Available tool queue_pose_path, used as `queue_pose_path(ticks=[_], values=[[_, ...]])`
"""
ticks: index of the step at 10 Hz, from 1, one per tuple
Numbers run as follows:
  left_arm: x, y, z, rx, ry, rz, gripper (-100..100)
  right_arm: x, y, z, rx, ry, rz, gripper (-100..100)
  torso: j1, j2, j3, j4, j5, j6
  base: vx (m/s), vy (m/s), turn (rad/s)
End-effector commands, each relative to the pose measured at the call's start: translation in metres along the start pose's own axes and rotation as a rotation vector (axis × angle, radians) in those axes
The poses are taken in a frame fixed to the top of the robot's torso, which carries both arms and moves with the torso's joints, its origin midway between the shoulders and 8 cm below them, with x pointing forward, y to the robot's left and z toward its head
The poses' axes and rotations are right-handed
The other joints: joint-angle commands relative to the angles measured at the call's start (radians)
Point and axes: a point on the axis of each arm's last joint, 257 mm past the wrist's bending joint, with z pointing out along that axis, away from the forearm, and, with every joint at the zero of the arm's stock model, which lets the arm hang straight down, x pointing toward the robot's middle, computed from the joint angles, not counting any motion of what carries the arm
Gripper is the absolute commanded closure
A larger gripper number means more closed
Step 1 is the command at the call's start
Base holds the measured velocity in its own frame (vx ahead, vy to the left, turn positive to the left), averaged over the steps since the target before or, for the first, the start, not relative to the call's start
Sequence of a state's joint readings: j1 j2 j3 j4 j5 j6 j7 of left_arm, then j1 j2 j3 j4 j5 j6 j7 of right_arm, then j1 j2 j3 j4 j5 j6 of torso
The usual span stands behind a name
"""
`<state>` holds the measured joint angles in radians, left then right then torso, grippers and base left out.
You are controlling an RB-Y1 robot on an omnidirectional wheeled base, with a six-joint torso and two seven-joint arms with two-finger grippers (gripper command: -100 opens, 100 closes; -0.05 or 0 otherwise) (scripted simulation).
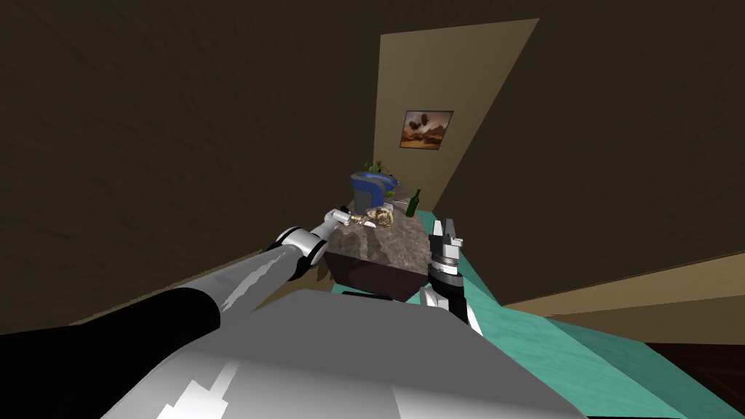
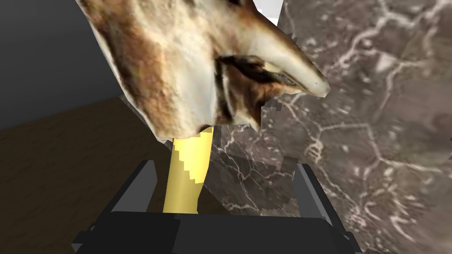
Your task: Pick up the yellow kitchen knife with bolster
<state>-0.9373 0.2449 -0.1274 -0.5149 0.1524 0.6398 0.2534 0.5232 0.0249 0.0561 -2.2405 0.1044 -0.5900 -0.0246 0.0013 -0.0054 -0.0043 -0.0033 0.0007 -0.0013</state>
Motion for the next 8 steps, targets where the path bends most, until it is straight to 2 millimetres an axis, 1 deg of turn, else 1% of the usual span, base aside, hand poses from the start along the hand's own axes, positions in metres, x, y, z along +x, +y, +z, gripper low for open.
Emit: queue_pose_path(ticks=[1,2,3,5,6,7,8], values=[[0.0,0.0,0.0,0.0,0.0,0.0,100,0.0,0.0,0.0,0.0,0.0,0.0,0,0.0,0.0,0.0,0.0,0.0,0.0,0.008,-0.001,-0.003],[0.0,-0.004,-0.001,0.006,0.0,0.0,100,0.0,0.0,0.0,0.0,0.0,0.0,0,0.0,0.002,0.0,-0.001,0.001,0.0,0.024,0.005,-0.007],[0.0,-0.013,-0.003,0.024,0.001,0.002,100,0.0,0.0,0.0,0.0,0.0,0.0,0,0.001,0.004,-0.001,-0.006,0.003,-0.001,0.0,0.0,0.0],[-0.001,-0.01,-0.002,0.019,0.0,0.003,100,0.0,0.0,0.0,0.0,0.0,0.0,0,0.001,0.005,0.0,-0.004,0.002,-0.001,0.0,0.0,0.0],[0.0,-0.008,-0.002,0.015,0.0,0.003,0,0.0,0.0,0.0,0.0,0.0,0.0,0,0.001,0.004,0.0,-0.003,0.002,-0.001,0.0,0.0,0.0],[0.0,-0.007,-0.002,0.013,0.0,0.003,100,0.0,0.0,0.0,0.0,0.0,0.0,0,0.001,0.004,0.0,-0.003,0.002,-0.001,0.0,0.0,0.0],[0.0,-0.006,-0.001,0.01,0.0,0.004,0,0.0,0.0,0.0,0.0,0.0,0.0,0,0.001,0.004,0.001,-0.002,0.002,-0.001,0.0,0.0,0.0]])
